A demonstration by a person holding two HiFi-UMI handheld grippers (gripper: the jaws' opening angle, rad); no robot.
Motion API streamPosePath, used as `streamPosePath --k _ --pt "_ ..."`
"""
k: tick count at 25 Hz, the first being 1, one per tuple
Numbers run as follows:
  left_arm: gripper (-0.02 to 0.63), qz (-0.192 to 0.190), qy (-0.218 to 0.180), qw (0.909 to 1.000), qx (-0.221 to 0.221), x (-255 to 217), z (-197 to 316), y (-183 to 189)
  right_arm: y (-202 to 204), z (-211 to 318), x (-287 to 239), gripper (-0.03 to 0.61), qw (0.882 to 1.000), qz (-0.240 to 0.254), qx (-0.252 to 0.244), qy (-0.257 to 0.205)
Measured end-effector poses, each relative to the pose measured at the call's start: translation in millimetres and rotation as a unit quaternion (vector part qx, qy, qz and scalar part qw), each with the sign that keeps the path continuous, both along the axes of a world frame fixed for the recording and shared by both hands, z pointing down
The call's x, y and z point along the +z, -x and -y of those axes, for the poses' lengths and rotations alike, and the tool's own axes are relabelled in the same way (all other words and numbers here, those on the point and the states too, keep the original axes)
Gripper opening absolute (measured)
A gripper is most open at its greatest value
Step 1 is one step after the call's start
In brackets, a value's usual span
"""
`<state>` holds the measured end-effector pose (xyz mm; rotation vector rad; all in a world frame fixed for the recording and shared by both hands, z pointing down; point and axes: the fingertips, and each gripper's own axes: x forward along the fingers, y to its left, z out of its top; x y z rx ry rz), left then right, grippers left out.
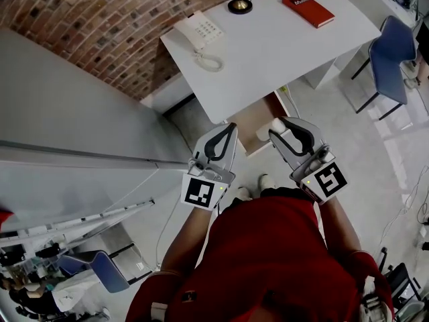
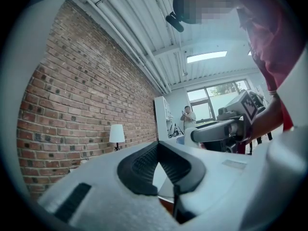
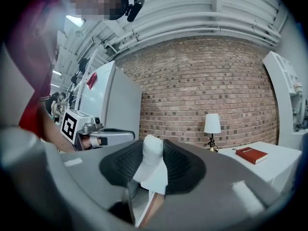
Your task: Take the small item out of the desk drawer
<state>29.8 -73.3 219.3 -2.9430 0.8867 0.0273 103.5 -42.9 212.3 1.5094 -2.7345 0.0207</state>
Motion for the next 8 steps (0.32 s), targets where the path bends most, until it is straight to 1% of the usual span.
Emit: streamPosePath --k 8 --pt "0.005 -0.001 0.003 0.9999 -0.014 4 1 13 10 1 8 0.144 1.000 -0.007 -0.009 0.006"
